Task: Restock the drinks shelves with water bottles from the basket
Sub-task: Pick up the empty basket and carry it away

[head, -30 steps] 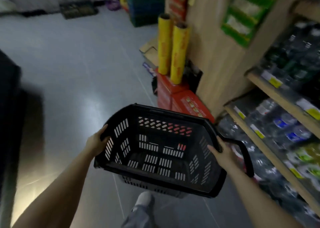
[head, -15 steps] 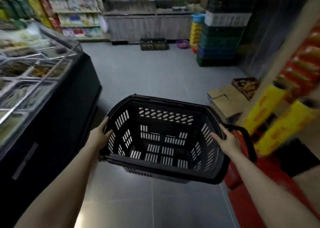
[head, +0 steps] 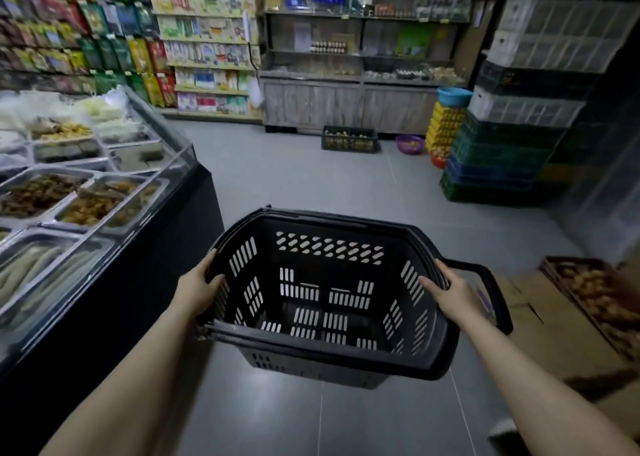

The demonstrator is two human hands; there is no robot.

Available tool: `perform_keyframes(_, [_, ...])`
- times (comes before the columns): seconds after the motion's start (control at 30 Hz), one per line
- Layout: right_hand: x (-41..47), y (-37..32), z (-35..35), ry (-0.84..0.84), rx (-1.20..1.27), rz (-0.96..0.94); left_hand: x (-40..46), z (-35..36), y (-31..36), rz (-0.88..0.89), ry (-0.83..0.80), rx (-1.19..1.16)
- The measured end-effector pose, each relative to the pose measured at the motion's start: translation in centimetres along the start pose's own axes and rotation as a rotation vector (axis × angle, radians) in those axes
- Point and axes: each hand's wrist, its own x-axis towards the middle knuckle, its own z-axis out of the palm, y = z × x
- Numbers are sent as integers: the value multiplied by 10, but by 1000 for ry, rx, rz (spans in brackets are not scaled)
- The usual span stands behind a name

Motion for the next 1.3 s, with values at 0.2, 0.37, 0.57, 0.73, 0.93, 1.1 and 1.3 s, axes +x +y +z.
perform_keyframes(0.2, [173,-71,30,-32,17,-23,163,1,35,-10,68,6])
perform_keyframes(0.37, [307,-119,77,-9,29,-53,315,6,45,23,95,9])
perform_keyframes(0.57, [466,-175,148,-1,83,-5,516,18,47,47,48,-3])
perform_keyframes(0.73, [588,-221,191,-3,89,39,661,27,60,35,38,19])
perform_keyframes(0.93, [733,-256,241,19,64,3,812,61,62,39,55,-26])
perform_keyframes(1.1, [882,-265,306,0,61,6,957,116,47,-2,81,-22])
perform_keyframes(1.3, [1056,-262,401,-144,-62,83,1118,185,5,-148,56,56])
